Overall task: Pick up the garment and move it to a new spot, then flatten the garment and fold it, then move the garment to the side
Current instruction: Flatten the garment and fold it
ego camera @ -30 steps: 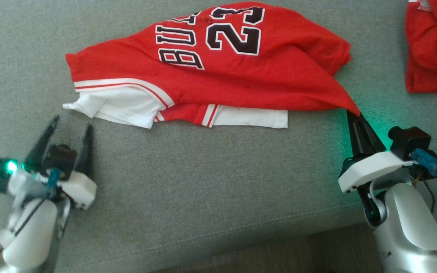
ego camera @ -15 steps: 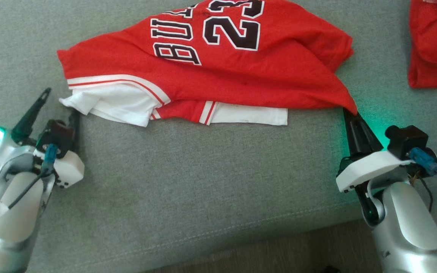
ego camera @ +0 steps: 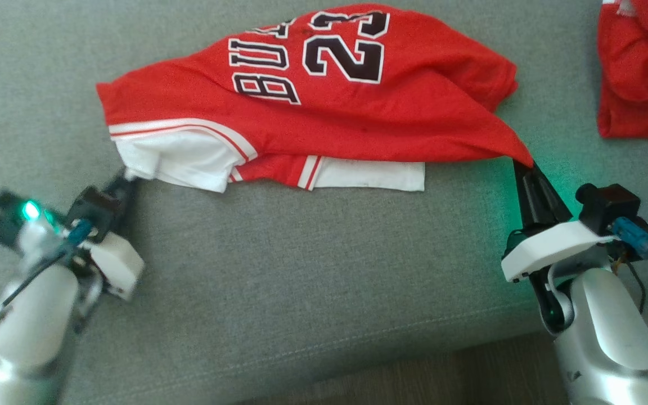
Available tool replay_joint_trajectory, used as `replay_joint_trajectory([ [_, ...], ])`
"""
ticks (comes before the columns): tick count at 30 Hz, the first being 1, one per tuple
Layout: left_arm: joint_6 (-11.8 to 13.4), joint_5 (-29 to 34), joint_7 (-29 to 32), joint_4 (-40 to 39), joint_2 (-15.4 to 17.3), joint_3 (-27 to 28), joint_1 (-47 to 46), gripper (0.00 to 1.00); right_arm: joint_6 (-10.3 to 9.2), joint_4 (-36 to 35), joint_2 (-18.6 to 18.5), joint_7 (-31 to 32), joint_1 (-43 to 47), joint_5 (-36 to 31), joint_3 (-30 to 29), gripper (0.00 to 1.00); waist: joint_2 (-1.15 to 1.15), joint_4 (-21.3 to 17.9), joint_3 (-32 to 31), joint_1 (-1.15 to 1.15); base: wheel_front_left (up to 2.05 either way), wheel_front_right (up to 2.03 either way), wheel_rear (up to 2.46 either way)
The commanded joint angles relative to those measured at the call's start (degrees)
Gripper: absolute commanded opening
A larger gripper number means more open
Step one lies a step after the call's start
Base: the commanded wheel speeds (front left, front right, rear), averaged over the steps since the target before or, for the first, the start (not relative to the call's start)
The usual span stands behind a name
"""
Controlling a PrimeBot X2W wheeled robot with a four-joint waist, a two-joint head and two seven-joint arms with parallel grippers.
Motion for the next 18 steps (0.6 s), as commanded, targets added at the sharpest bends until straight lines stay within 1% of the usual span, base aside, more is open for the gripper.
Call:
replay_joint_trajectory([
  [1, -0.7, -6.5, 0.1, -2.2, -0.1, 3.4, 2.2, 0.0, -0.02, -2.3, 0.2, -0.6, 0.2, 0.1, 0.9, 0.0, 0.0, 0.6, -1.7, 0.0, 0.0, 0.0, 0.0],
  [2, -0.9, -11.5, 0.2, -3.1, -1.1, 4.2, 3.4, 0.0, -0.02, -2.7, 0.2, -0.6, 0.5, 0.1, 0.8, 0.0, 0.0, 0.9, -2.4, 0.0, 0.0, 0.0, 0.0],
  [3, -1.0, -17.3, 0.8, -4.9, -1.6, 3.2, 4.4, 0.0, -0.02, -3.2, 0.2, -0.6, 0.7, 0.2, 0.6, 0.0, 0.0, 1.2, -3.2, 0.0, 0.0, 0.0, 0.0],
  [5, -1.0, -30.0, 3.6, -10.9, -0.9, 0.4, 6.1, 0.0, -0.02, -4.3, 0.2, -0.6, 1.1, 0.7, 0.2, 0.0, 0.0, 1.8, -4.8, 0.0, 0.0, 0.0, 0.0],
  [6, -1.0, -30.0, 3.6, -10.9, -0.9, 0.4, 6.1, 0.0, -0.02, -4.3, 0.2, -0.6, 1.1, 0.7, 0.2, 0.0, 0.0, 1.8, -4.8, 0.0, 0.0, 0.0, 0.0],
  [8, -1.0, -42.1, 7.1, -18.7, 1.3, -1.4, 7.3, 0.0, -0.02, -5.6, 0.2, -0.6, 1.3, 1.3, -0.5, 0.0, 0.0, 2.5, -6.7, 0.0, 0.0, 0.0, 0.0],
  [9, -1.0, -47.3, 8.6, -22.5, 2.5, -1.2, 7.9, 0.0, -0.02, -6.2, 0.2, -0.6, 1.4, 1.6, -0.9, 0.0, 0.0, 2.9, -7.6, 0.0, 0.0, 0.0, 0.0],
  [10, -1.0, -52.5, 9.3, -25.9, 3.1, -0.4, 8.5, 0.0, -0.02, -6.9, 0.2, -0.6, 1.5, 2.2, -1.2, 0.0, 0.0, 3.2, -8.5, 0.0, 0.0, 0.0, 0.0],
  [12, -1.0, -63.2, 10.7, -31.6, 3.2, 2.7, 9.5, 0.0, -0.02, -8.1, 0.2, -0.5, 1.5, 4.3, -1.4, 0.0, 0.0, 3.7, -10.4, 0.0, 0.0, 0.0, 0.0],
  [13, -1.0, -67.5, 11.5, -34.0, 3.2, 4.4, 9.8, 0.0, -0.02, -8.8, 0.2, -0.2, 1.4, 5.6, -1.4, 0.0, 0.0, 3.9, -11.3, 0.0, 0.0, 0.0, 0.0],
  [16, -0.7, -77.1, 13.4, -39.1, 2.6, 8.6, 10.0, 0.0, -0.02, -11.1, 0.2, 2.9, 0.5, 9.3, -0.5, 0.0, 0.0, 4.1, -13.7, 0.0, 0.0, 0.0, 0.0],
  [18, 0.7, -80.9, 14.7, -41.7, 2.6, 10.7, 9.0, 0.0, -0.02, -13.0, 0.2, 6.4, -0.8, 11.0, 0.2, 0.0, 0.0, 4.0, -15.0, 0.0, 0.0, 0.0, 0.0],
])
